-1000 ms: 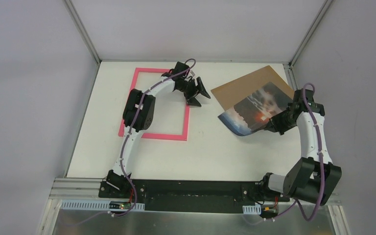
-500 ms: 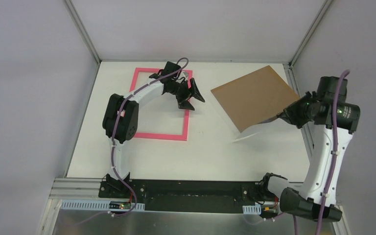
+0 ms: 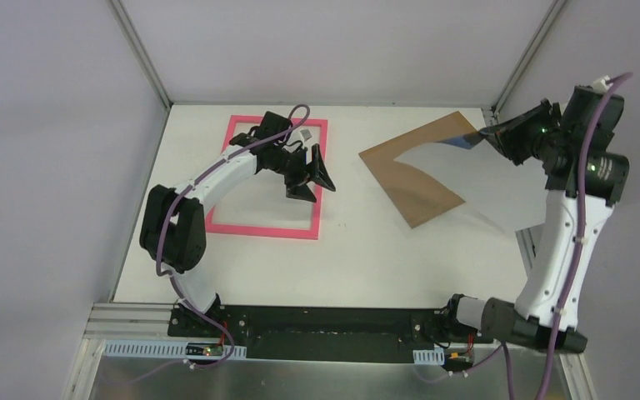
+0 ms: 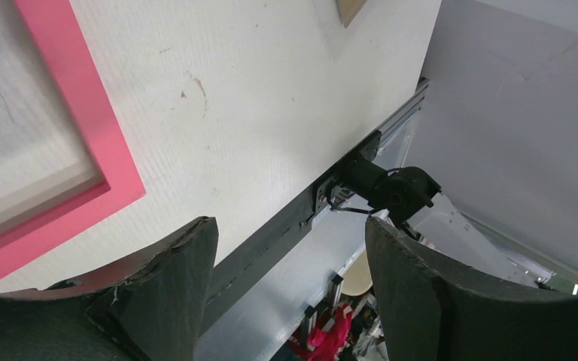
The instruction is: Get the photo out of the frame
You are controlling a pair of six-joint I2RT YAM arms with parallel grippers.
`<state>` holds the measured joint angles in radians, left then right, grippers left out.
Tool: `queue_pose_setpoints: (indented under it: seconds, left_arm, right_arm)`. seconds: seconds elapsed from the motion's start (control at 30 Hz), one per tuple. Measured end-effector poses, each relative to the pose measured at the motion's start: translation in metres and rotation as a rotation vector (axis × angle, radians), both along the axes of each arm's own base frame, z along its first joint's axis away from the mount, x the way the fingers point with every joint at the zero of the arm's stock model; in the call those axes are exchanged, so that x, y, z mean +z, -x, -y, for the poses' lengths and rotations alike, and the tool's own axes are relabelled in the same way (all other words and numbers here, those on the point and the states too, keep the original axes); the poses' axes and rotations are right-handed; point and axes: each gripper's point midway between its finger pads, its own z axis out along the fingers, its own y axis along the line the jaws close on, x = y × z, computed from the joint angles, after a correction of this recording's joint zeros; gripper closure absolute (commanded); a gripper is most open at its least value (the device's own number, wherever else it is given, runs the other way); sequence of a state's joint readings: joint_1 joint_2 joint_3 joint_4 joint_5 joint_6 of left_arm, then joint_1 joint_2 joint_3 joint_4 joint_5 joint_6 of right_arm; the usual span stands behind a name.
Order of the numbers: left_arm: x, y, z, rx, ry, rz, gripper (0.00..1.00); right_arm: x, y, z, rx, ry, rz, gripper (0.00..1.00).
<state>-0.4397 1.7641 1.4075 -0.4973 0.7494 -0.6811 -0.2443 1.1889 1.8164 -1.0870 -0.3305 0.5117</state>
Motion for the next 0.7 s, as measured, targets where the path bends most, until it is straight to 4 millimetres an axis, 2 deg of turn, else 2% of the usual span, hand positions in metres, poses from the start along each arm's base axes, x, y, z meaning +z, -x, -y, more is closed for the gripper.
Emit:
queue_pose_setpoints:
  seconds: [0.17,0.27,0.37,0.43,0.53,0.63,0.7]
  left_arm:
    - [0.006,0.014,-0.018,-0.005,-0.032,0.019,0.26]
    - [0.011,0.018,-0.033,0.012,-0.049,0.035,0.26]
    - [0.014,0.023,-0.046,0.029,-0.068,0.048,0.26]
    - [0.014,0.027,-0.055,0.042,-0.081,0.048,0.26]
    - [0.014,0.034,-0.062,0.048,-0.098,0.046,0.26]
    - [0.014,0.039,-0.065,0.045,-0.109,0.036,0.26]
    - [0.013,0.04,-0.065,0.044,-0.112,0.03,0.26]
  right_arm:
    - [0.002,-0.079,0.008,0.024,-0.037,0.0,1.0]
    - [0.007,-0.112,0.008,0.041,-0.043,0.013,1.0]
    - [0.022,-0.133,0.009,0.051,-0.044,0.057,1.0]
    - [0.039,-0.145,0.009,0.059,-0.047,0.112,1.0]
    - [0.056,-0.153,0.007,0.069,-0.053,0.172,1.0]
    - [0.053,-0.158,0.005,0.079,-0.067,0.192,1.0]
    - [0.026,-0.159,0.003,0.075,-0.095,0.159,1.0]
